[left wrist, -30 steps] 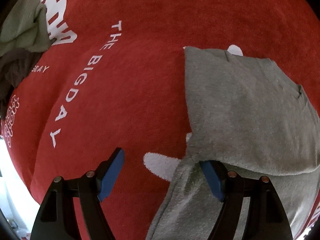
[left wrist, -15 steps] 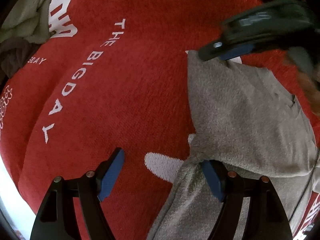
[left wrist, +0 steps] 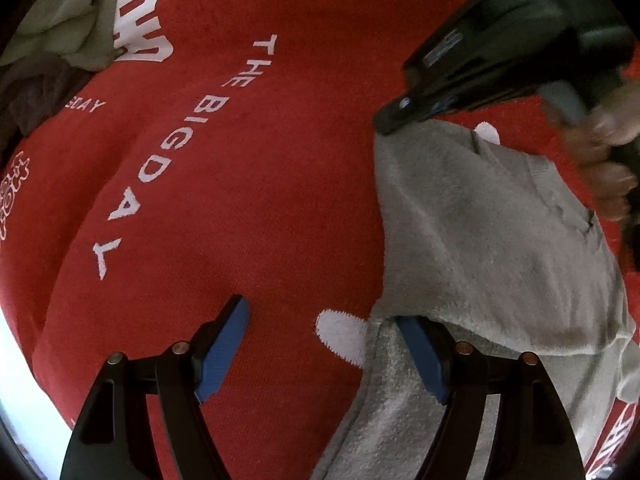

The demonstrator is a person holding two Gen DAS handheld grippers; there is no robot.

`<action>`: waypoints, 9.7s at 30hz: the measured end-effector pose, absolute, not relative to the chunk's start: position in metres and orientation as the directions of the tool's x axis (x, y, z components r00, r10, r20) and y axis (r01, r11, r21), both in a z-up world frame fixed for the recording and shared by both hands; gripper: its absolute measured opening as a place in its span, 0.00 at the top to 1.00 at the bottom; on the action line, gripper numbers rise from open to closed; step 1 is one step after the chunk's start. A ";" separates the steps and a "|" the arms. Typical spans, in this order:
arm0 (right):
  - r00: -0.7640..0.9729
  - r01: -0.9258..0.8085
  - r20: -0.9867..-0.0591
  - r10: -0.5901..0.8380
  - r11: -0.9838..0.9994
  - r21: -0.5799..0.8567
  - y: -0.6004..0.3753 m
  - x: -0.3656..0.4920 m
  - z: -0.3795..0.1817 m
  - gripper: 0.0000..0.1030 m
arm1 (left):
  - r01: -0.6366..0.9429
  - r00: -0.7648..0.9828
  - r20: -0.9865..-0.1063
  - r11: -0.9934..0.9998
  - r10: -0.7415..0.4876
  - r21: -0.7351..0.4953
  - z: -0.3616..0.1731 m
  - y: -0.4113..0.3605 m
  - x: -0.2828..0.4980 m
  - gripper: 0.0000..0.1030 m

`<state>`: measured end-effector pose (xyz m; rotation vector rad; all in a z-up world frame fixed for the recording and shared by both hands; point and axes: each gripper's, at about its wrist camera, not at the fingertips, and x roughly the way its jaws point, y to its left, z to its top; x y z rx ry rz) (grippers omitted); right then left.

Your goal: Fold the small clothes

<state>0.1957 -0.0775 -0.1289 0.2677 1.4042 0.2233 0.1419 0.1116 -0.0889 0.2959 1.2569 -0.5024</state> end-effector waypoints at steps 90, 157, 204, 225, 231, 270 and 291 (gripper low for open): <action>0.677 0.735 -0.733 0.064 -0.012 0.678 -0.217 -0.426 -0.118 0.15 | 0.938 0.006 -0.992 0.345 -0.125 -0.038 -0.017 -0.082 -0.125 0.00; 0.945 0.288 -0.323 0.044 0.352 0.891 -0.321 -0.286 -0.017 0.92 | 0.852 0.249 -0.948 0.511 -0.199 0.116 -0.025 -0.106 -0.064 0.00; 0.638 0.753 -0.768 0.056 0.160 0.638 -0.223 -0.263 -0.081 0.49 | 0.727 0.221 -0.958 0.686 -0.184 0.036 -0.052 -0.023 0.070 0.00; 0.551 0.819 -0.833 0.041 0.162 0.550 -0.244 -0.305 -0.077 0.38 | 0.773 0.269 -0.963 0.601 -0.016 0.206 -0.040 0.009 0.059 0.00; 0.433 0.828 -0.900 0.056 0.371 0.421 -0.204 -0.279 -0.025 0.36 | 0.801 0.251 -0.966 0.575 -0.065 0.169 0.022 0.047 0.036 0.00; 0.303 0.816 -0.949 -0.088 0.539 0.211 -0.070 -0.252 0.141 0.00 | 0.896 0.123 -0.955 0.443 -0.271 -0.010 0.177 0.115 0.004 0.00; 0.351 0.816 -0.928 -0.126 0.527 0.237 -0.052 -0.294 0.143 0.00 | 0.855 0.177 -0.952 0.518 -0.248 0.024 0.168 0.141 -0.013 0.00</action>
